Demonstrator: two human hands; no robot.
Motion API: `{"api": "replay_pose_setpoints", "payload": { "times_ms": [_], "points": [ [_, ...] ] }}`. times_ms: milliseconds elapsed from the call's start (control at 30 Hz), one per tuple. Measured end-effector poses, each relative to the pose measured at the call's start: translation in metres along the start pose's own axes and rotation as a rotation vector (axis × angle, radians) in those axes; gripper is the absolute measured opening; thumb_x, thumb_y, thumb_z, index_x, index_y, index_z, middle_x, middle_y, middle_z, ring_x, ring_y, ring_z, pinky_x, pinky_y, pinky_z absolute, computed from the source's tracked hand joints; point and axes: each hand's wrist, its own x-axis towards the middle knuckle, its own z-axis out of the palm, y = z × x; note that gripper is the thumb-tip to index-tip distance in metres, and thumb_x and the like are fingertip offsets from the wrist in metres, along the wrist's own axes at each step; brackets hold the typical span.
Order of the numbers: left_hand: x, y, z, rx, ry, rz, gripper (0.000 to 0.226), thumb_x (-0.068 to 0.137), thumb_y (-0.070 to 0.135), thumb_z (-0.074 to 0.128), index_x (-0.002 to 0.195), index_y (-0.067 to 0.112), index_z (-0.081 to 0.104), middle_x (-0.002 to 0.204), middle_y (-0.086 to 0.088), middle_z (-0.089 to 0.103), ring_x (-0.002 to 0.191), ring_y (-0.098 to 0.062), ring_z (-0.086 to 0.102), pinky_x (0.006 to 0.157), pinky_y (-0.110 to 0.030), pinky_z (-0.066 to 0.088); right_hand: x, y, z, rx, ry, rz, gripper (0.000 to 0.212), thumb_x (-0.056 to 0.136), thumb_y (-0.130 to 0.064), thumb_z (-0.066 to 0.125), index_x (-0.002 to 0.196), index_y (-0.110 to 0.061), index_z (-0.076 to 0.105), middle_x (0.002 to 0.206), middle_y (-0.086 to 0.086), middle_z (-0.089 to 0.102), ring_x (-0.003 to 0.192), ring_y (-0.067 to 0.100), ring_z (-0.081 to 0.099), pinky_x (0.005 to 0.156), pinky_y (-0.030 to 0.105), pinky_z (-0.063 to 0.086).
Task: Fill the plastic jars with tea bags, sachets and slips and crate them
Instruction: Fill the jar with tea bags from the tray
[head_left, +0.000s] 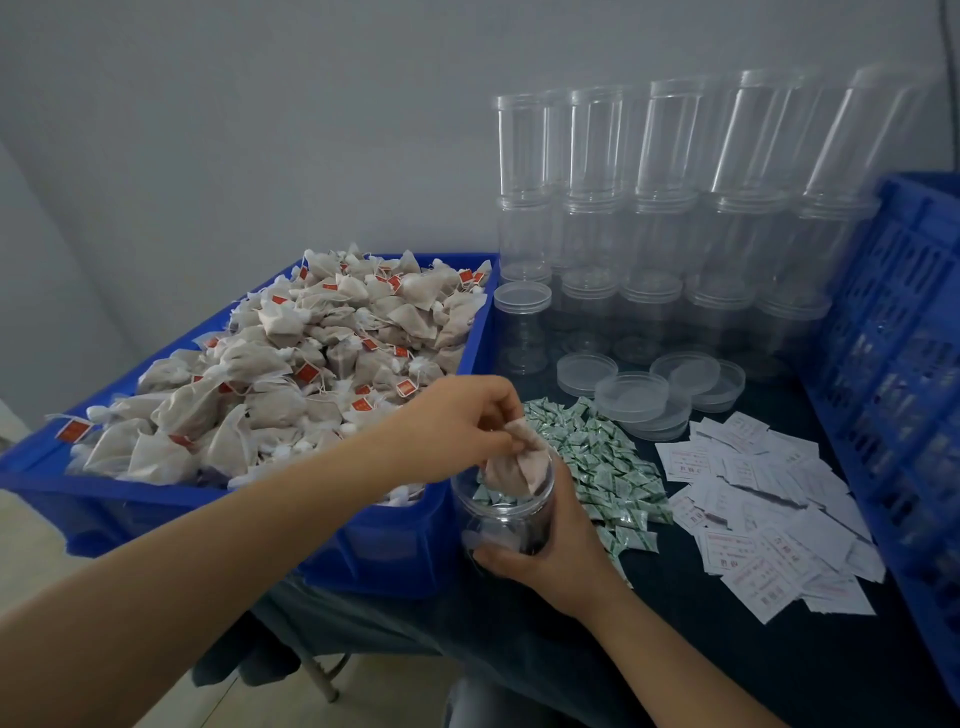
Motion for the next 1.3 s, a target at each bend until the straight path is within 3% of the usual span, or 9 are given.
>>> {"api": "replay_pose_setpoints", "payload": {
  "times_ms": [133, 400, 567, 667, 800, 900, 1000, 1167, 1300],
  "points": [
    [-0.005, 0.001, 0.011, 0.171, 0.004, 0.078, 0.008, 0.088, 0.020, 0.065, 0.092, 0.020, 0.059, 0.088, 0.007, 0.068, 0.082, -0.009, 0.063, 0.078, -0.034, 0.053, 0.000, 0.001, 0.000, 0.009, 0.009, -0.005, 0.098, 0.070, -0.022, 0.094, 0.143, -0.049, 0.034, 0.143, -0.016, 0.051, 0.133, 0.008, 0.051, 0.104, 0.025, 0.049],
    [-0.004, 0.001, 0.017, 0.462, -0.051, 0.155, 0.009, 0.094, 0.022, 0.053, 0.102, 0.016, 0.055, 0.087, 0.003, 0.062, 0.081, -0.016, 0.057, 0.076, -0.037, 0.049, 0.000, 0.002, 0.001, 0.007, 0.005, 0.013, 0.100, 0.068, -0.033, 0.094, 0.145, -0.048, 0.031, 0.139, -0.017, 0.054, 0.129, 0.009, 0.056, 0.098, 0.026, 0.052],
    [0.002, 0.005, 0.021, 0.572, -0.132, 0.166, 0.009, 0.095, 0.020, 0.049, 0.101, 0.017, 0.055, 0.074, 0.011, 0.042, 0.079, -0.015, 0.047, 0.067, -0.029, 0.039, 0.000, 0.001, 0.000, -0.003, 0.007, 0.013, 0.099, 0.065, -0.038, 0.094, 0.140, -0.054, 0.032, 0.138, -0.017, 0.055, 0.127, 0.009, 0.057, 0.096, 0.030, 0.054],
    [0.006, 0.010, 0.025, 0.679, -0.147, 0.152, 0.014, 0.096, 0.024, 0.044, 0.097, 0.015, 0.056, 0.074, 0.007, 0.044, 0.076, -0.018, 0.047, 0.062, -0.029, 0.034, -0.001, -0.001, 0.000, -0.023, 0.008, 0.017, 0.100, 0.063, -0.042, 0.093, 0.137, -0.063, 0.029, 0.135, -0.028, 0.052, 0.126, 0.001, 0.055, 0.093, 0.019, 0.052],
    [0.011, 0.014, 0.027, 0.778, -0.188, 0.164, 0.022, 0.094, 0.022, 0.041, 0.088, 0.014, 0.060, 0.068, 0.005, 0.044, 0.068, -0.019, 0.047, 0.057, -0.029, 0.035, -0.002, -0.002, -0.001, -0.034, 0.029, 0.018, 0.098, 0.062, -0.041, 0.093, 0.133, -0.066, 0.031, 0.133, -0.028, 0.052, 0.124, -0.001, 0.055, 0.092, 0.015, 0.050],
    [0.014, 0.016, 0.027, 0.739, -0.231, 0.160, 0.023, 0.094, 0.020, 0.042, 0.089, 0.013, 0.063, 0.070, 0.004, 0.047, 0.068, -0.018, 0.045, 0.054, -0.027, 0.033, -0.002, -0.002, 0.000, -0.026, 0.041, 0.020, 0.097, 0.064, -0.036, 0.094, 0.133, -0.064, 0.033, 0.134, -0.026, 0.053, 0.124, 0.000, 0.056, 0.092, 0.015, 0.049],
    [0.019, 0.014, 0.025, 0.648, -0.395, 0.120, 0.022, 0.095, 0.016, 0.046, 0.095, 0.010, 0.067, 0.082, -0.001, 0.057, 0.071, -0.016, 0.047, 0.054, -0.019, 0.032, -0.002, -0.004, 0.000, -0.040, 0.035, 0.028, 0.098, 0.064, -0.037, 0.093, 0.134, -0.066, 0.030, 0.134, -0.028, 0.052, 0.125, 0.000, 0.055, 0.094, 0.015, 0.049],
    [0.027, 0.012, 0.024, 0.609, -0.592, 0.084, 0.021, 0.095, 0.015, 0.051, 0.105, 0.008, 0.067, 0.099, -0.007, 0.065, 0.082, -0.019, 0.055, 0.074, -0.025, 0.044, -0.002, -0.002, 0.002, -0.040, 0.031, 0.055, 0.099, 0.066, -0.037, 0.094, 0.139, -0.057, 0.031, 0.135, -0.025, 0.054, 0.124, 0.002, 0.057, 0.094, 0.018, 0.051],
    [0.037, 0.014, 0.026, 0.673, -0.793, 0.018, 0.025, 0.092, 0.024, 0.059, 0.112, 0.012, 0.066, 0.108, -0.006, 0.066, 0.098, -0.021, 0.060, 0.092, -0.038, 0.048, -0.003, -0.001, 0.000, -0.047, 0.022, 0.090, 0.104, 0.061, -0.048, 0.094, 0.138, -0.062, 0.027, 0.135, -0.025, 0.055, 0.123, 0.001, 0.058, 0.096, 0.024, 0.053]
  ]
}}
